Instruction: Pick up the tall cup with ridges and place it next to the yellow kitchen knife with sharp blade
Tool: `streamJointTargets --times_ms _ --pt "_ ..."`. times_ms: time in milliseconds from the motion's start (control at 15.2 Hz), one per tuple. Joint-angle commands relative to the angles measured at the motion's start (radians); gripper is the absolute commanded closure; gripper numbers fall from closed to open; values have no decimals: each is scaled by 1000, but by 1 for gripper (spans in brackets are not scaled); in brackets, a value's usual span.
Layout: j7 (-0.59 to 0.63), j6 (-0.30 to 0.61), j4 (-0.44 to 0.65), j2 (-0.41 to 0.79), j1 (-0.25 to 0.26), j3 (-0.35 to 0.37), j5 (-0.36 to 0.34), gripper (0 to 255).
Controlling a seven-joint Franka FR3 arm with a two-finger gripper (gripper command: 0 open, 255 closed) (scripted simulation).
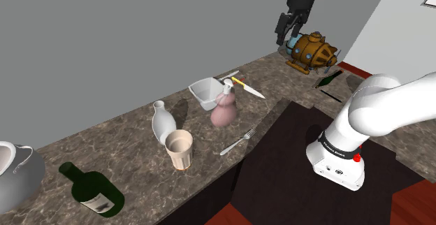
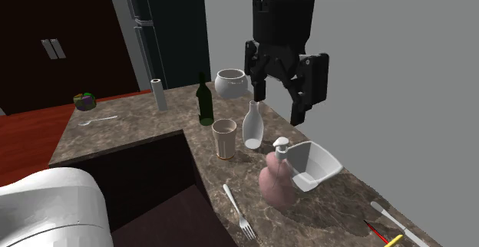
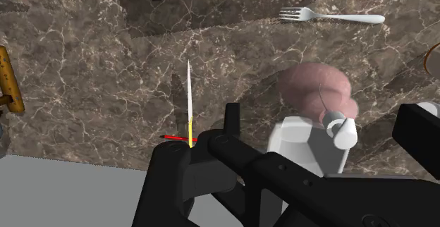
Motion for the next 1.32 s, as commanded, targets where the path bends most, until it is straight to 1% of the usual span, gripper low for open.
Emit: streamJointTargets --times_ms 0,330,660,990,1254 --pt "0 0 0 0 0 0 0 0" --pt "76 133 -78 57 35 64 57 0" --pt "149 275 -126 149 70 132 109 0" --pt "221 422 -141 276 101 201 150 0" --pt "282 537 -129 399 120 257 167 0"
